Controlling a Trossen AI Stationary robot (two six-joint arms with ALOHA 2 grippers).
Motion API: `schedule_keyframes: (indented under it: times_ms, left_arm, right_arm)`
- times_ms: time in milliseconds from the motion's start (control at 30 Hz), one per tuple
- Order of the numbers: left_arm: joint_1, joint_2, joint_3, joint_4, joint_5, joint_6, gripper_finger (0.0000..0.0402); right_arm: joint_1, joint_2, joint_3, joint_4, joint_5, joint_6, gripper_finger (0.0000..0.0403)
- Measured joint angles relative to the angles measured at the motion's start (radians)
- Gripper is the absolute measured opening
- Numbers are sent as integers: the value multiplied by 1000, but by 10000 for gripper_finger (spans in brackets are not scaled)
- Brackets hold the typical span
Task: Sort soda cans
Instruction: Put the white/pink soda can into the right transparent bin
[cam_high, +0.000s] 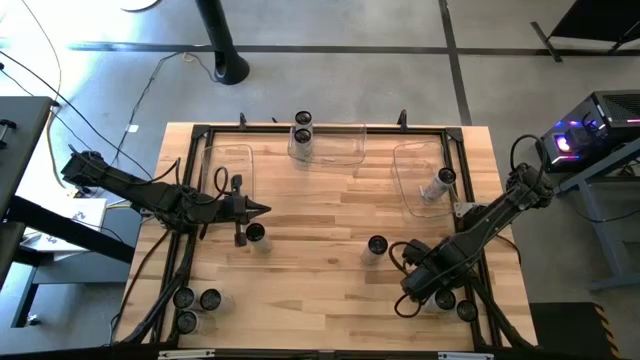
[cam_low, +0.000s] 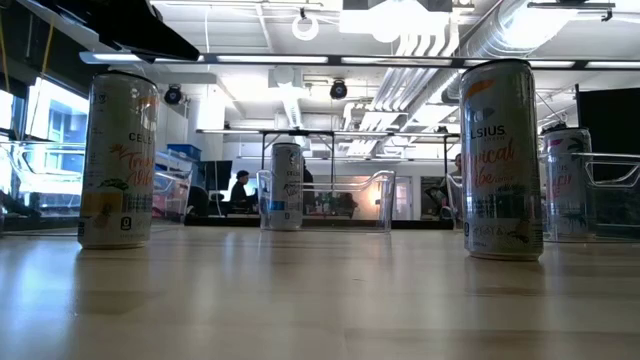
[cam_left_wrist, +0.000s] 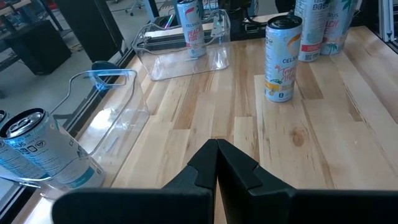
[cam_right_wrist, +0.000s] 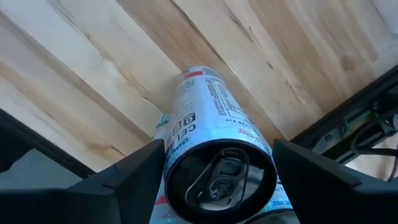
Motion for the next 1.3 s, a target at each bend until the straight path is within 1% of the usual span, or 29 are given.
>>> schedule_keyframes:
  times_ms: [300,500,633,733,933,1033,1300]
  left_arm:
    - [0,0,0,0,0,0,0]
    - [0,0,0,0,0,-1,0]
    - [0,0,0,0,0,0,0]
    - [0,0,0,0,0,-1,0]
    - [0,0,0,0,0,-9,0]
    - [0,0,0,0,0,-9,0]
    - [0,0,0,-1,0,-9,0]
  right_arm:
    - [-11,0,-1,-26,28,0,282]
    - [-21,0,0,-8,159,-8,270]
    - [-23,0,0,-5,201,-20,266]
    - [-22,0,0,-5,190,-24,265]
    - [-18,0,0,-8,102,-12,264]
    - [-13,0,0,-10,78,12,265]
    - [-14,1,-2,9,22,50,305]
